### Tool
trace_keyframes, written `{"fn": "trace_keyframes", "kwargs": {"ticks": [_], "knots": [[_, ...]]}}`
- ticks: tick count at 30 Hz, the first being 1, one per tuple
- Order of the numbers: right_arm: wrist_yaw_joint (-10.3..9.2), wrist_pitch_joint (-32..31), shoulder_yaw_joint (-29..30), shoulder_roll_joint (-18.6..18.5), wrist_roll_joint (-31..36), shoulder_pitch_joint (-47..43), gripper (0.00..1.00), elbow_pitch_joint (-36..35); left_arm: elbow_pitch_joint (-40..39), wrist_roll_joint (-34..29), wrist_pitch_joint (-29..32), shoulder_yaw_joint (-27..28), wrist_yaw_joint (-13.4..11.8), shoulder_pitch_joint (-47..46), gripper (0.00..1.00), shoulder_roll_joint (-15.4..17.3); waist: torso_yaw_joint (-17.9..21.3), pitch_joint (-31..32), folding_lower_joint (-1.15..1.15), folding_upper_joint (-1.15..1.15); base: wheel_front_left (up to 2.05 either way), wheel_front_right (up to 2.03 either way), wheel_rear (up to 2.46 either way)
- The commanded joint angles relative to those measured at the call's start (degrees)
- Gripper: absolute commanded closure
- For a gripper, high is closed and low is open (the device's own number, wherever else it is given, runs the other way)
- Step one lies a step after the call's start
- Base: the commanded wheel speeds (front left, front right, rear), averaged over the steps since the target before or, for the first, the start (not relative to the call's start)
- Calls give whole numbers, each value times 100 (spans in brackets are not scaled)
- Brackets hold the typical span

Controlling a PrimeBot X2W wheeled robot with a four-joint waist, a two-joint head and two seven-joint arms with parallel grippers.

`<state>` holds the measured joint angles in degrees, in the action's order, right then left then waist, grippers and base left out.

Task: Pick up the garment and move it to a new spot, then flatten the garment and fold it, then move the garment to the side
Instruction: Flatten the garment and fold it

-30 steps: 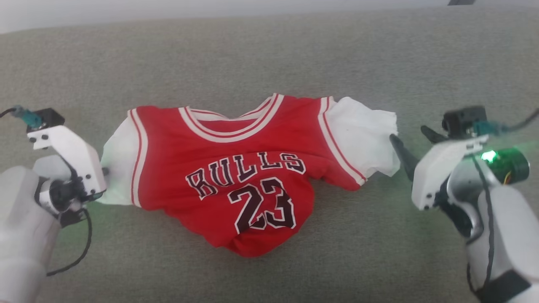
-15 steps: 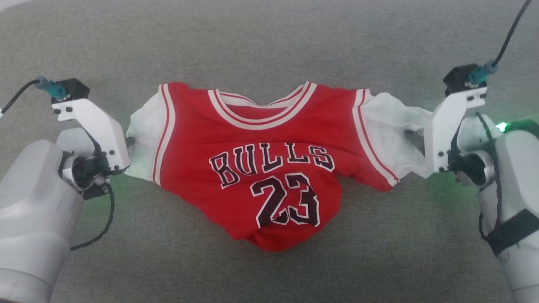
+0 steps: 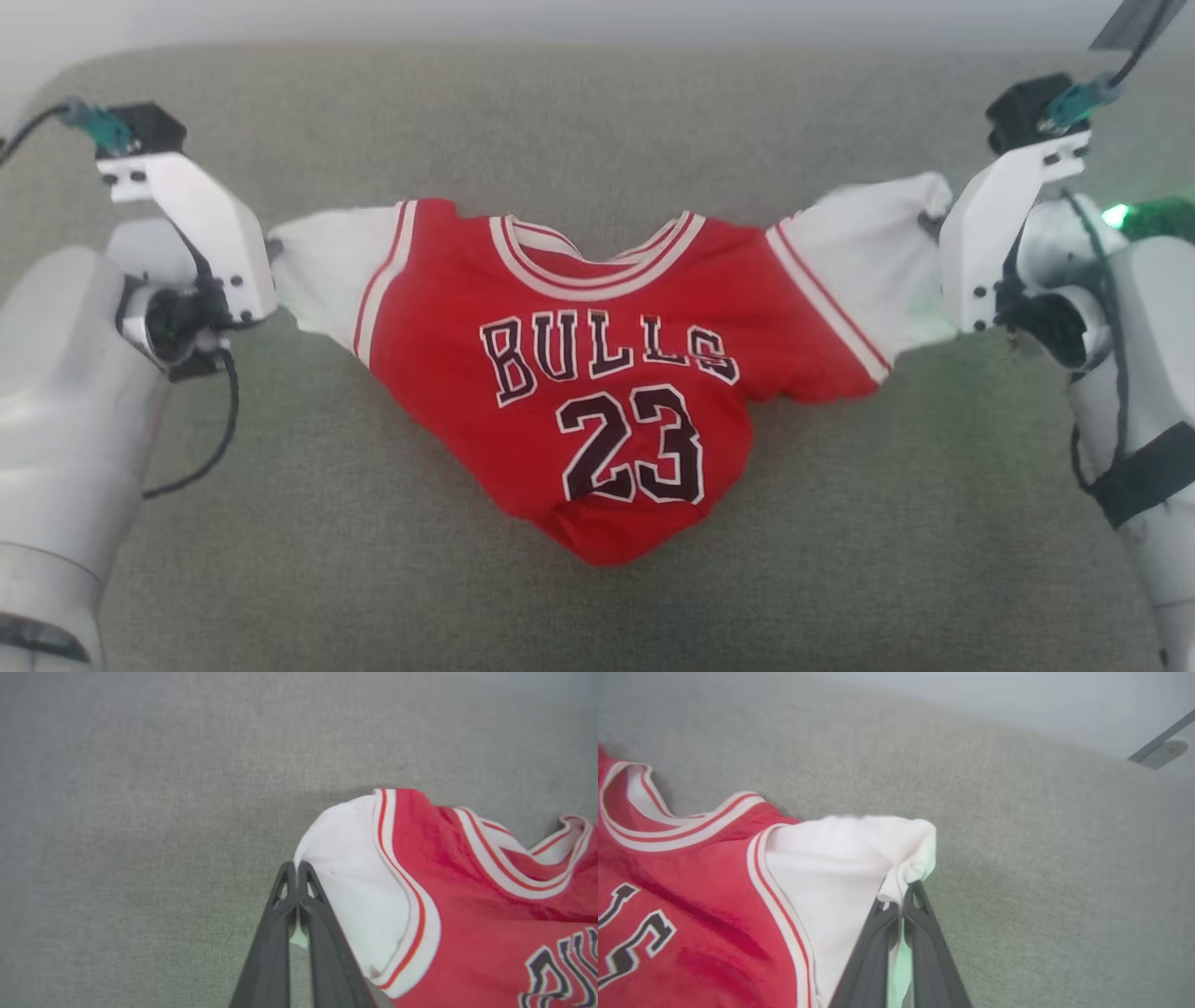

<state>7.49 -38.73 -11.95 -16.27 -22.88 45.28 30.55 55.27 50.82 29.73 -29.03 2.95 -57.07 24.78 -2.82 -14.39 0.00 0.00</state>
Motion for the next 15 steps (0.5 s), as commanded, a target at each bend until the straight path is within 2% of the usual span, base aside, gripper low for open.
{"fn": "trace_keyframes", "kwargs": {"ticks": [1,8,15], "knots": [[1,64,-50,-58,-51,75,100,-66,-32,-37,19,-17,21,-103,100,53,40,242,0,0,0,0,0],[1,464,-344,-288,-221,461,100,-407,-349,-224,77,-117,-10,-528,100,229,132,853,0,0,0,0,0],[0,921,-486,-338,-257,1031,100,-400,-742,-393,83,-135,-183,-979,100,374,198,1359,0,0,0,0,0]]}}
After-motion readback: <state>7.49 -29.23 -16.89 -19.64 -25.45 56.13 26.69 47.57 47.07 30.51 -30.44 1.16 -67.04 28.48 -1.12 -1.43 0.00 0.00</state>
